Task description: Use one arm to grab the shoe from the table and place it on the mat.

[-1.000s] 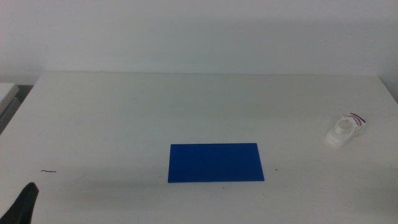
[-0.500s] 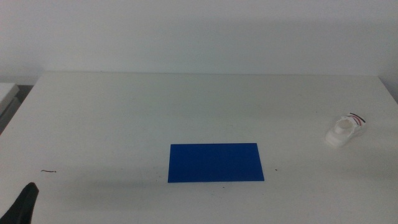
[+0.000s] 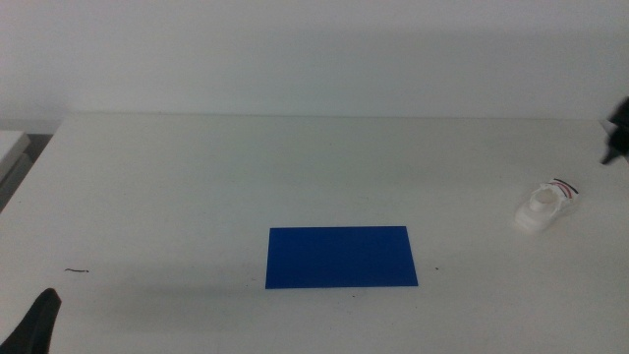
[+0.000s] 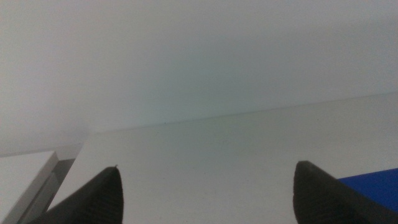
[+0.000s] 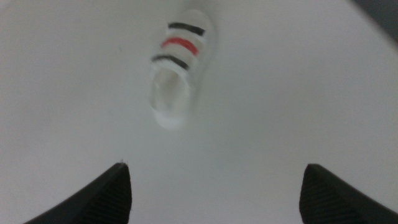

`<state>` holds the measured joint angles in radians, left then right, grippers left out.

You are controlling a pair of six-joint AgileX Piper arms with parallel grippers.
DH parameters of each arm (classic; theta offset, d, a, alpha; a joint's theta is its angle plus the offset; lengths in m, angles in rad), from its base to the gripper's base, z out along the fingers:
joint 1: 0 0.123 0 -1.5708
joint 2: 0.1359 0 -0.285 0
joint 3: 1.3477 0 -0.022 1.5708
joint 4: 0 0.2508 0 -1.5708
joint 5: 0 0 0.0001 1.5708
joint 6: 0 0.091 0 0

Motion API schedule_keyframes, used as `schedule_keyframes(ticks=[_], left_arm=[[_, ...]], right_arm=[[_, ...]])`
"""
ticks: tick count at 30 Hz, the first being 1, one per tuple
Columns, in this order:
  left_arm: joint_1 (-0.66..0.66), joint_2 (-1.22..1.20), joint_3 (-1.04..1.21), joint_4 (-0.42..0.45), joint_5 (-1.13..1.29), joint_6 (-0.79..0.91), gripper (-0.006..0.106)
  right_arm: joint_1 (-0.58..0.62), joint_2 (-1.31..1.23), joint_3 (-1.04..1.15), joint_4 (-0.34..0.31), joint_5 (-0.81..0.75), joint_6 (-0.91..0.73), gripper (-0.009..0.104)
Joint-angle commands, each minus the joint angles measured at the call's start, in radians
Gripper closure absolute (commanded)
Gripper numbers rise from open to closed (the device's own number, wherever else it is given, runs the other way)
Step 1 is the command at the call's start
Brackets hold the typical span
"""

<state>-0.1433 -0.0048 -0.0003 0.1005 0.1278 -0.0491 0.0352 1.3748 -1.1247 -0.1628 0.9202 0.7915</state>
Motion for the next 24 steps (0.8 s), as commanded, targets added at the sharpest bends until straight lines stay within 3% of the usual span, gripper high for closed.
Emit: schedule_keyframes(ticks=[1,7,20,24], left_arm=[[-0.007,0.005,0.000,-0.004,-0.012,-0.001,0.007],[-0.007,0.005,0.000,-0.004,-0.012,-0.001,0.007],[-0.007,0.005,0.000,-0.004,-0.012,-0.001,0.007],[-0.007,0.005,0.000,-0.004,-0.012,-0.001,0.007]], right_arm=[[-0.006,0.102,-0.064,0.016,-0.009,0.090,0.003],[-0.008,0.333,-0.216,0.088,-0.009,0.110,0.003],[-0.027,0.688,-0.381,0.057,-0.097,0.145,0.003],[-0.027,0.735,-0.381,0.042,-0.111,0.162,0.012]])
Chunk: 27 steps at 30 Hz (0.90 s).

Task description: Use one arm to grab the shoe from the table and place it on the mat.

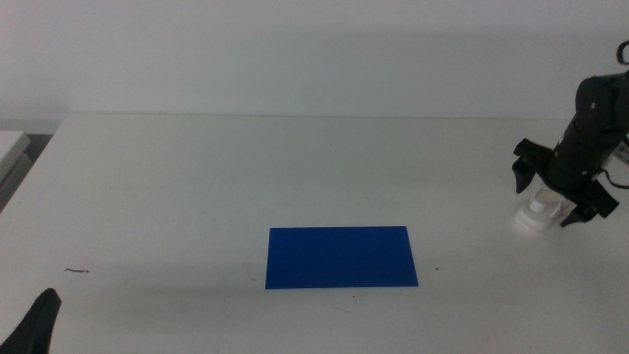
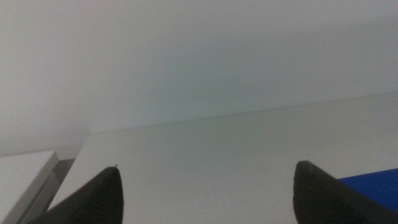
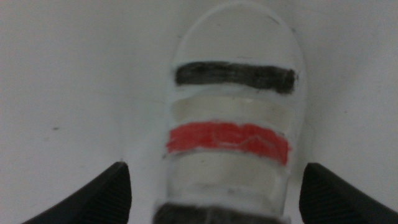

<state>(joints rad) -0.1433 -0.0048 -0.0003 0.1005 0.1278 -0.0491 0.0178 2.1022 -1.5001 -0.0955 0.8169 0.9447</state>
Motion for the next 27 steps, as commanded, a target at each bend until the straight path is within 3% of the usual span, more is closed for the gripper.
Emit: schedule_keyframes(ticks=[1,3,5,7,8,13,21,27], left_arm=[[-0.007,0.005,0.000,-0.004,-0.012,-0.001,0.007],[-0.007,0.005,0.000,-0.004,-0.012,-0.001,0.007],[-0.007,0.005,0.000,-0.004,-0.012,-0.001,0.007],[-0.007,0.005,0.000,-0.004,-0.012,-0.001,0.007],[-0.007,0.005,0.000,-0.004,-0.012,-0.001,0.007],[-0.007,0.005,0.000,-0.004,-0.012,-0.001,0.007],[-0.007,0.005,0.000,-0.004,-0.012,-0.001,0.007],[-0.007,0.005,0.000,-0.004,-0.012,-0.001,0.007]], right_arm=[[-0.009,0.012,-0.006,-0.027,-0.008,0.008,0.018],[-0.009,0.014,-0.006,-0.031,0.006,0.008,0.035],[-0.007,-0.005,-0.006,-0.031,0.036,0.025,0.061],[0.009,-0.045,-0.006,-0.033,0.078,0.043,0.093],[0.024,-0.073,-0.006,-0.043,0.100,0.052,0.097],[0.182,-0.211,-0.006,-0.128,0.188,0.059,0.097],[0.553,-0.232,-0.006,-0.132,0.178,0.092,0.097],[0.689,-0.185,-0.006,-0.156,0.131,0.201,0.097]])
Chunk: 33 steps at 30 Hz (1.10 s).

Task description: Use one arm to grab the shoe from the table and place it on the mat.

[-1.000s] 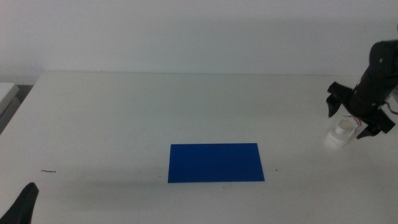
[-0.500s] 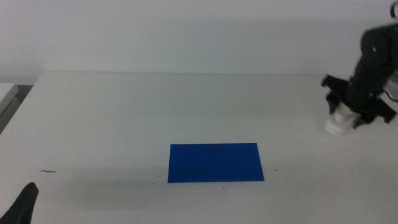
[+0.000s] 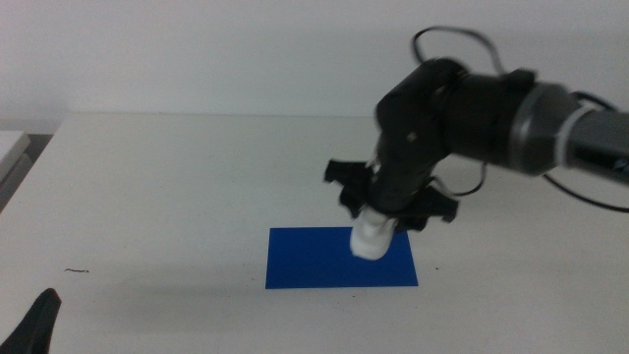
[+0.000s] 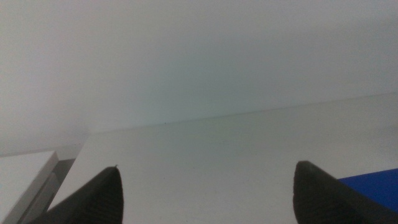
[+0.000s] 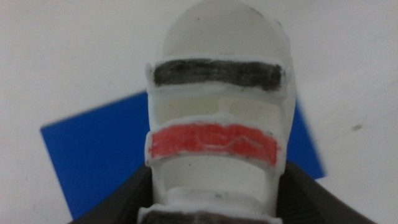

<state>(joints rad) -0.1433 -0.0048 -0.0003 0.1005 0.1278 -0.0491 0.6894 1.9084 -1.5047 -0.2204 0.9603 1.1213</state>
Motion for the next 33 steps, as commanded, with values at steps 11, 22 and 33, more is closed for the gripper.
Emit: schedule_keyframes(ticks=[11,22,33], left_arm=[[-0.007,0.005,0.000,-0.004,-0.012,-0.001,0.007],[-0.007,0.005,0.000,-0.004,-0.012,-0.001,0.007],[-0.007,0.005,0.000,-0.004,-0.012,-0.001,0.007]], right_arm=[[0.059,0.073,-0.001,0.022,-0.154,-1.121,0.097],[0.046,0.124,-0.001,0.107,-0.144,-1.835,0.097],[0.028,0.164,-0.001,0.109,-0.155,-1.828,0.095]])
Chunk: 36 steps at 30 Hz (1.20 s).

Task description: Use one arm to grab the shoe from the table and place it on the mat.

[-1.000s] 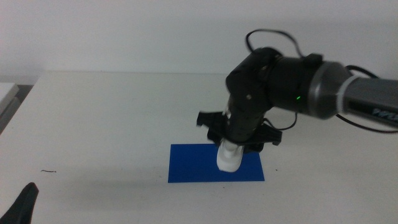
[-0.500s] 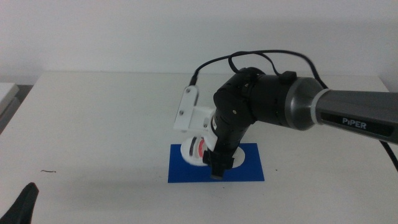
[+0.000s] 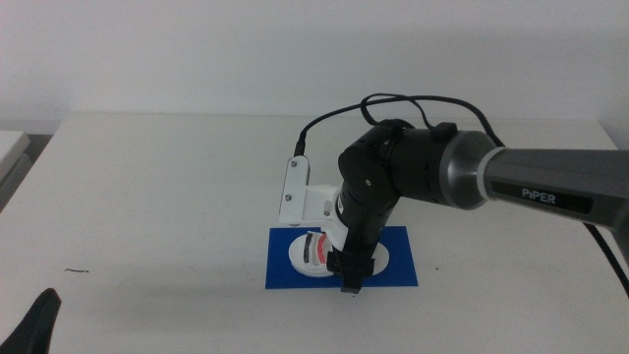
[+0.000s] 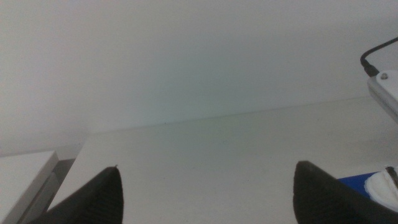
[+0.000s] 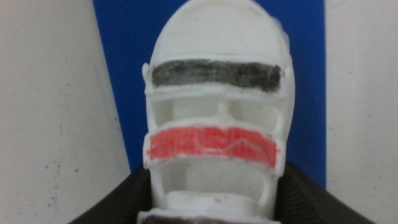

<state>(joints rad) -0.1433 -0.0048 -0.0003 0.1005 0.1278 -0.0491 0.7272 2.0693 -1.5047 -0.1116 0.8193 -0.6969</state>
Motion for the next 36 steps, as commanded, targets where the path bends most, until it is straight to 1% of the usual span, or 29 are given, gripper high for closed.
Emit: schedule_keyframes(ticks=[1,3,5,7,9,10,12,14,16,18,19,22,24,26,29,32,35,36], left_arm=[[-0.007,0.005,0.000,-0.004,-0.012,-0.001,0.007],[-0.007,0.005,0.000,-0.004,-0.012,-0.001,0.007],[-0.007,0.005,0.000,-0.004,-0.012,-0.001,0.007],[-0.007,0.005,0.000,-0.004,-0.012,-0.001,0.007],[-0.007,0.005,0.000,-0.004,-0.012,-0.001,0.007],[-0.007,0.005,0.000,-0.004,-0.012,-0.001,0.007],[-0.007,0.005,0.000,-0.004,-0.012,-0.001,0.007],[-0.007,0.005,0.000,-0.004,-0.012,-0.001,0.007],[-0.007,0.005,0.000,-0.004,-0.012,-0.001,0.007],[-0.007,0.005,0.000,-0.004,-0.012,-0.001,0.007],[-0.007,0.005,0.000,-0.004,-0.012,-0.001,0.007],[-0.007,0.005,0.000,-0.004,-0.012,-0.001,0.007],[-0.007,0.005,0.000,-0.004,-0.012,-0.001,0.007],[-0.007,0.005,0.000,-0.004,-0.012,-0.001,0.007],[-0.007,0.005,0.000,-0.004,-0.012,-0.001,0.007],[-0.007,0.005,0.000,-0.004,-0.012,-0.001,0.007],[-0.007,0.005,0.000,-0.004,-0.012,-0.001,0.007],[-0.007,0.005,0.000,-0.004,-0.012,-0.001,0.007]], right_arm=[[-0.010,0.005,-0.001,0.000,-0.014,-0.010,0.092],[-0.010,0.012,-0.001,0.002,-0.014,-0.010,0.082],[-0.012,0.014,-0.001,0.006,-0.014,-0.010,0.068],[-0.014,0.015,-0.001,0.012,-0.014,-0.010,0.048],[-0.019,0.012,-0.001,0.012,-0.021,-0.010,0.032],[-0.021,0.001,-0.001,0.024,-0.025,-0.006,0.025],[-0.042,-0.051,0.012,0.051,-0.039,0.034,0.016],[-0.072,-0.140,0.061,0.044,-0.076,0.140,0.014],[-0.115,-0.285,0.170,-0.003,-0.139,0.291,0.014],[-0.168,-0.450,0.327,-0.029,-0.219,0.420,0.014],[-0.205,-0.554,0.420,-0.024,-0.272,0.478,0.014],[-0.353,-0.881,0.684,0.042,-0.429,0.569,0.015],[-0.464,-1.068,0.832,0.080,-0.495,0.585,0.015],[-0.574,-1.240,0.952,0.112,-0.520,0.585,0.016],[-0.715,-1.493,1.106,0.123,-0.518,0.567,0.016],[-0.777,-1.697,1.212,0.127,-0.513,0.567,0.016],[-0.785,-1.853,1.288,0.131,-0.512,0.567,0.016],[-0.785,-1.897,1.311,0.142,-0.512,0.567,0.016]])
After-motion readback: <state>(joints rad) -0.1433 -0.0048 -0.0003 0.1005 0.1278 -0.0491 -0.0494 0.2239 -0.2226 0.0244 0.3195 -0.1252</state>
